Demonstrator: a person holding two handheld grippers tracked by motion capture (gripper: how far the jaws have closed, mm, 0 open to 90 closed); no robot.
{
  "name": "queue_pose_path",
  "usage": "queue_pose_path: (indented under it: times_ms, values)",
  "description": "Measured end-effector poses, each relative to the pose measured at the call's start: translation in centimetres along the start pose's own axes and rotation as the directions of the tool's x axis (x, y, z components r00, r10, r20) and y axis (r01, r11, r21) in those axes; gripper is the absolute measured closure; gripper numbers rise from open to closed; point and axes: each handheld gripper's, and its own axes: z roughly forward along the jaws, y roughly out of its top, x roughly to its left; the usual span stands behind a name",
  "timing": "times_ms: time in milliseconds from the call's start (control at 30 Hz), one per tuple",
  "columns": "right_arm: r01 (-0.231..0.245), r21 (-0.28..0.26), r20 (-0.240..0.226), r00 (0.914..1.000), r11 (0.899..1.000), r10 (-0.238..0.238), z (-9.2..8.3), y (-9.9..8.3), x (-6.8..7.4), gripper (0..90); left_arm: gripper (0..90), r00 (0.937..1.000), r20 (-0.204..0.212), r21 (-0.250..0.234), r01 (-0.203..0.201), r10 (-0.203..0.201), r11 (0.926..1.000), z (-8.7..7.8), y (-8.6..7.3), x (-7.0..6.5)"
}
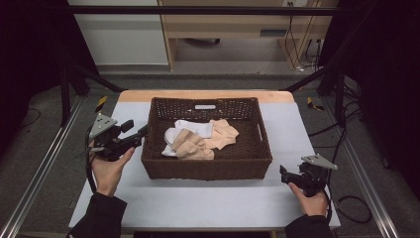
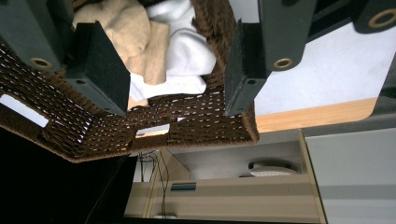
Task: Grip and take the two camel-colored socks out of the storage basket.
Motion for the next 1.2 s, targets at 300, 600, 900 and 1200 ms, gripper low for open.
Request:
queue_pose_path:
  times_ms: [300,600,900,1200]
  values:
    - [-0.002,0.003,0.005,1.0,1.0,0.001,0.1,0.0,0.0,6.1,41.4,0.9993,0.012,0.032,-0.036,0.036,0.9988,3.0,1.2,-0.9]
    - [-0.003,-0.002,0.007,1.0,1.0,0.003,0.1,0.0,-0.1,6.1,41.1,0.9964,0.003,0.083,-0.085,0.085,0.9929,6.3,2.7,-2.3]
    - [-0.008,-0.003,0.002,1.0,1.0,0.008,0.1,0.0,-0.1,6.1,40.4,0.9962,0.02,0.116,-0.087,0.085,0.9895,9.5,2.8,-3.1]
    - [-0.001,-0.001,0.003,1.0,1.0,0.001,0.2,0.0,0.0,6.1,40.5,0.9914,0.016,0.172,-0.13,0.13,0.9763,12.5,1.4,-4.0]
